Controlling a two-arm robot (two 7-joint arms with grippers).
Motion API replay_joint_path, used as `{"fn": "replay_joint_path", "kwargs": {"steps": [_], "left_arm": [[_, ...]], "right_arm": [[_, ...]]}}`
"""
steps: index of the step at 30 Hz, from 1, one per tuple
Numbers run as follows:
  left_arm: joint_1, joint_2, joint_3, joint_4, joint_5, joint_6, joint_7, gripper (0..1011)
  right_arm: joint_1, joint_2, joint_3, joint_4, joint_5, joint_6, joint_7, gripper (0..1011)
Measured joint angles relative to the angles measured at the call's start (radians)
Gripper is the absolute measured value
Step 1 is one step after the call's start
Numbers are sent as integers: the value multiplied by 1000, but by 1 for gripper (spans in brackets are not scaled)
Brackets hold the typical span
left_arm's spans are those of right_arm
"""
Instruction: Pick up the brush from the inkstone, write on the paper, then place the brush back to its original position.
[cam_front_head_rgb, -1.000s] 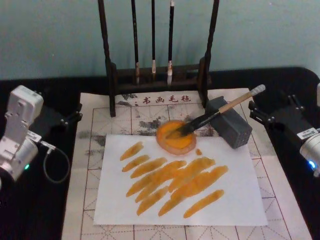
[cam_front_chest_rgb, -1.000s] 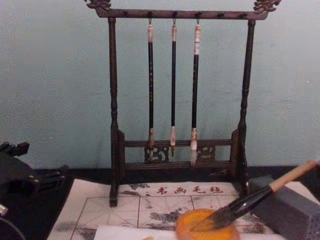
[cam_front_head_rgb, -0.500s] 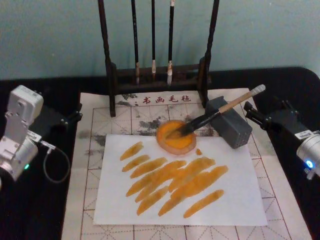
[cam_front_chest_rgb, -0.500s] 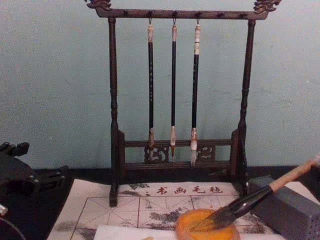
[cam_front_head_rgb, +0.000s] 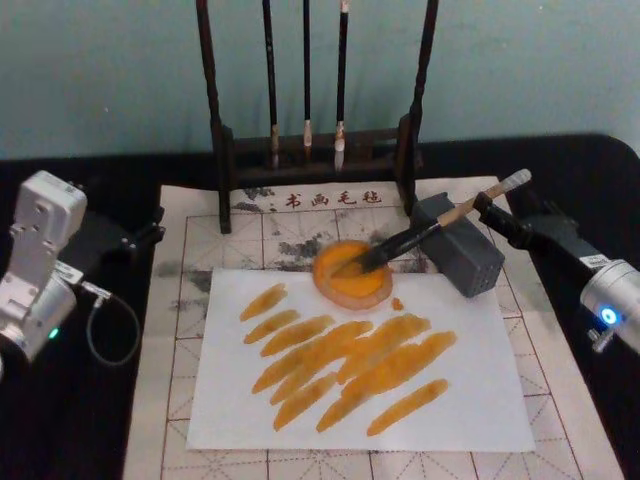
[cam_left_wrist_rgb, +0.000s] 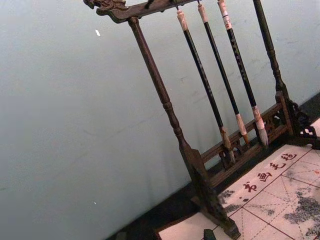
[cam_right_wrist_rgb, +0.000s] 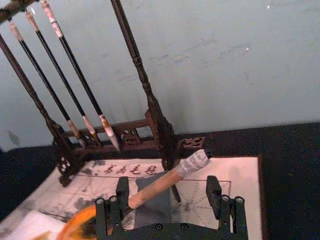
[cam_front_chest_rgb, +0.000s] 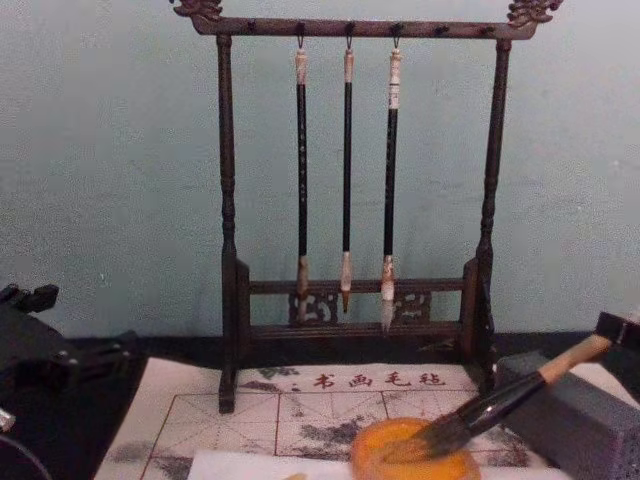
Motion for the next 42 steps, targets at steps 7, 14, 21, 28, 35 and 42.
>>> {"fn": "replay_joint_path", "kwargs": {"steps": [7, 14, 21, 28, 35, 42], "left_arm": [[0, 0, 0, 0, 0, 0, 0, 1001], [0, 0, 0, 0, 0, 0, 0, 1001], [0, 0, 0, 0, 0, 0, 0, 1001], [0, 0, 0, 0, 0, 0, 0, 1001], [0, 0, 0, 0, 0, 0, 0, 1001], [0, 0, 0, 0, 0, 0, 0, 1001]], "right_arm": [[17, -24, 19, 25, 99, 66, 27, 1000], [39, -46, 39, 65, 220, 143, 48, 1000], [62, -57, 33, 93, 279, 182, 56, 1000], [84, -70, 26, 126, 327, 210, 48, 1000], [105, -79, 17, 163, 369, 226, 45, 1000], [112, -80, 13, 178, 402, 235, 46, 1000]]}}
